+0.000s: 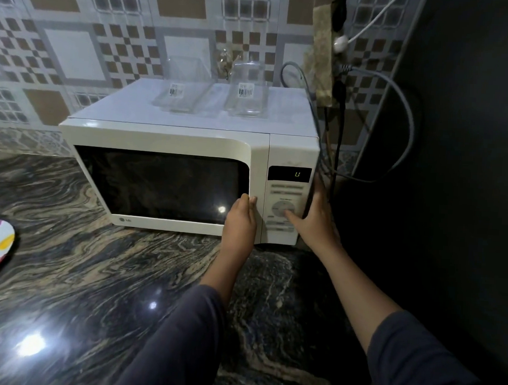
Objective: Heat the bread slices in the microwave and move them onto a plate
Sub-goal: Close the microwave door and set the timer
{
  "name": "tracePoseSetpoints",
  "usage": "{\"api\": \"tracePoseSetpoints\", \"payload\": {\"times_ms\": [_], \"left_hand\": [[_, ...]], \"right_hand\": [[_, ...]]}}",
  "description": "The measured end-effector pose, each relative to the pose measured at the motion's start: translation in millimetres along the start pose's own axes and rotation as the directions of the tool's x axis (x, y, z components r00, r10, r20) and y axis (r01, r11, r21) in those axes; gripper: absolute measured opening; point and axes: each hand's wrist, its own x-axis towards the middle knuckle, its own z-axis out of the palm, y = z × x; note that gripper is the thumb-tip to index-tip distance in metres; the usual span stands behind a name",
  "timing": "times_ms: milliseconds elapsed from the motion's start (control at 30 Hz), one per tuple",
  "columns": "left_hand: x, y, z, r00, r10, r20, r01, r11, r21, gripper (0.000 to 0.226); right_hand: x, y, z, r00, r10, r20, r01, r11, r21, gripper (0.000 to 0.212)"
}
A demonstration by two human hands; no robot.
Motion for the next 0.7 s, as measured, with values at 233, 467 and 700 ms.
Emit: {"api": "tracePoseSetpoints", "payload": {"times_ms": [233,467,700], "left_hand": [[-4,1,2,0.998,0.029,-0.049,-0.026,0.997,0.078,0.031],[-5,0,4,0.996,0.034,-0.088,-0.024,0.993,0.111,0.03],[-7,-3,14,0.973,0.062,-0.221,-0.034,0.991,0.128,0.044]], "right_hand": [[-11,17,20,0.999,0.054,-0.006,-0.054,0.995,0.079,0.093],[-11,23,20,1.0,0.025,0.005,-0.026,0.998,0.059,0.092],[-16,22,22,1.0,0.012,-0.012,-0.012,1.0,-0.004,0.086]]}}
